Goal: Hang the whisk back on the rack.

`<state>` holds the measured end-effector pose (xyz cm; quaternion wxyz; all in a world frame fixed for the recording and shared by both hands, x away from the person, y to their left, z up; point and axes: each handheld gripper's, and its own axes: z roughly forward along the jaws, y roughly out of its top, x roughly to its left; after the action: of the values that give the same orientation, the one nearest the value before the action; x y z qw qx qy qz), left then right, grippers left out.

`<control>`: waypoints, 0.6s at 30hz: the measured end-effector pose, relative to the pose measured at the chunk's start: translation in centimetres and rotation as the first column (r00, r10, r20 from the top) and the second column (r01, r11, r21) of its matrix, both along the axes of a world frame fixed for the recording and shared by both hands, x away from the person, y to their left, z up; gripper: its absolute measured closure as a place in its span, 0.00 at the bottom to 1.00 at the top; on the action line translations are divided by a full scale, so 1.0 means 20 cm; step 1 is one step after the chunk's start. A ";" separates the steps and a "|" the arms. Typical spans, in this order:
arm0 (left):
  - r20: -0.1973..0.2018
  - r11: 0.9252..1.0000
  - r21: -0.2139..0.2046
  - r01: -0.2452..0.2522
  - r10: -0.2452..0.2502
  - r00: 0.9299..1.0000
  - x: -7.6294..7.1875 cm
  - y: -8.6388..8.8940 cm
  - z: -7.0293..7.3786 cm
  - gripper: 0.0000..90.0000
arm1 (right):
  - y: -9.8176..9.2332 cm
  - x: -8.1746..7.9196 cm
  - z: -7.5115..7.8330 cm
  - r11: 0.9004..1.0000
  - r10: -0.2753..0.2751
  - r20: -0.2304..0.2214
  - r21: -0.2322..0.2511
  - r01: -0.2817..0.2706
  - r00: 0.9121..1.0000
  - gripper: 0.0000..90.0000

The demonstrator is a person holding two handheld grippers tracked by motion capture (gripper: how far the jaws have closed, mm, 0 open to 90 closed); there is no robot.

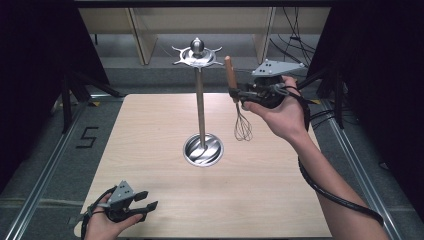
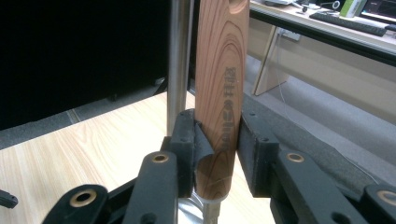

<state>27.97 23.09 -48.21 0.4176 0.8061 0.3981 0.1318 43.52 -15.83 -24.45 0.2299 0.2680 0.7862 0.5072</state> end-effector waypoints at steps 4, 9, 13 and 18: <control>-0.001 1.000 0.016 0.012 -0.012 1.000 0.00 0.01 0.00 0.52 | 0.00 0.01 0.00 1.000 0.007 -0.004 0.003 -0.007 1.000 0.78; 0.000 1.000 0.000 0.000 0.000 1.000 0.00 0.00 0.00 0.52 | 0.01 0.00 0.01 1.000 0.002 -0.019 0.019 -0.002 1.000 0.78; 0.007 1.000 0.011 0.012 -0.012 1.000 0.00 0.01 0.00 0.52 | 0.01 0.01 0.02 1.000 0.010 0.004 0.004 -0.010 1.000 0.78; -0.001 1.000 -0.001 0.000 0.000 1.000 0.00 0.00 0.00 0.52 | 0.01 0.02 0.02 1.000 0.008 -0.012 0.013 -0.008 1.000 0.78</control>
<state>27.95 23.10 -48.20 0.4178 0.8059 0.3983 0.1314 43.88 -15.58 -24.08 0.2214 0.2695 0.7854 0.5115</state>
